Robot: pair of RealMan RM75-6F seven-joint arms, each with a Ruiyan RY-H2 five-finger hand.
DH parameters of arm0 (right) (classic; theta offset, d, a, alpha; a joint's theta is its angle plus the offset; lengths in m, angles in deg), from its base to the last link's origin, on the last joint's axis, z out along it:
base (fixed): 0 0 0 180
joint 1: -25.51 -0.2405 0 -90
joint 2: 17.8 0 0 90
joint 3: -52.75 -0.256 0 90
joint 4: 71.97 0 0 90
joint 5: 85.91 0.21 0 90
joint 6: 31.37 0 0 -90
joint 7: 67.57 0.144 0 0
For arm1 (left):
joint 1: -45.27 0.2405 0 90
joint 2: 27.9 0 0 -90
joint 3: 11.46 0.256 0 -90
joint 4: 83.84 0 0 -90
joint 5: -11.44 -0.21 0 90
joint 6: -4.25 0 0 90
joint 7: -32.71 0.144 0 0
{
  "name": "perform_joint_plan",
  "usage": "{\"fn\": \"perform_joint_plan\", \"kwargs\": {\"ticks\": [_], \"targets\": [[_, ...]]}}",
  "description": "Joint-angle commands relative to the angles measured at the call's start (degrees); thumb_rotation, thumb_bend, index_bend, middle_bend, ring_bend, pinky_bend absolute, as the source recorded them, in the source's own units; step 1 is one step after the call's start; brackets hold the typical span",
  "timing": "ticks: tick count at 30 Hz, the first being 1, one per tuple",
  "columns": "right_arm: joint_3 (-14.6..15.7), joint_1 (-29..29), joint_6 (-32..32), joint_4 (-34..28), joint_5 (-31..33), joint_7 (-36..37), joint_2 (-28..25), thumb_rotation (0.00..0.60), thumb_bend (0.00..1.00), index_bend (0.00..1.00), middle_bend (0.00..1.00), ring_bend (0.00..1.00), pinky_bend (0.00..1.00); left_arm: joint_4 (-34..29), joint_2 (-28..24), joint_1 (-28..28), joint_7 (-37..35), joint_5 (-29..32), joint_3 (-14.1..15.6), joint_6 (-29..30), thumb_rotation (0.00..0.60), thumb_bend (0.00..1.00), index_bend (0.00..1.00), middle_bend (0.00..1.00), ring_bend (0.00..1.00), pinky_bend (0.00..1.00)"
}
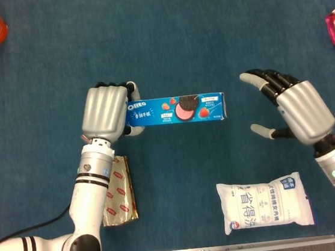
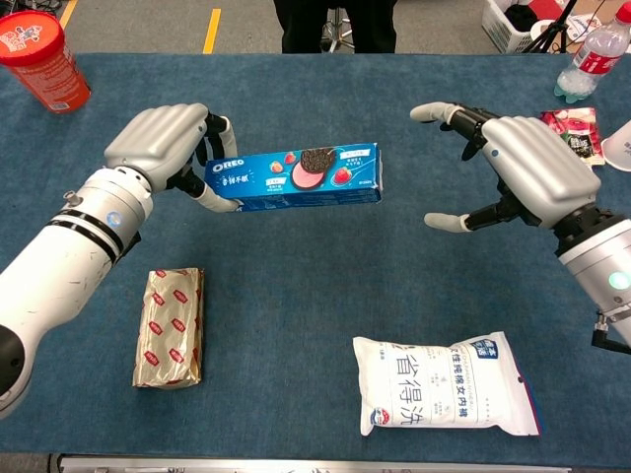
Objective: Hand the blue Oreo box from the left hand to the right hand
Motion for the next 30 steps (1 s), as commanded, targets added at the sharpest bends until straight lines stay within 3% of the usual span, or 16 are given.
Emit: {"fn": "perform_joint_plan", "kwargs": {"ticks": [1, 30], "targets": [[-0.33, -0.36, -0.13, 0.72, 0.08, 0.38, 0.84, 0.6, 0.0, 0.19, 0.21, 0.22, 0.39, -0.7, 0.43, -0.41, 0.82, 0.16, 0.11, 0.5, 0.6, 0.13, 0.68, 0.71, 0.47, 0.38], [0.74, -1.04, 0.0, 1.96, 1.56, 6.98, 5.51, 0.6, 0.0, 0.19, 0.23, 0.22, 0.39, 0.37, 3.75, -2.1, 1.21, 0.33, 0.67, 1.35, 0.6, 0.13, 0.68, 0.71, 0.47, 0.38]]}}
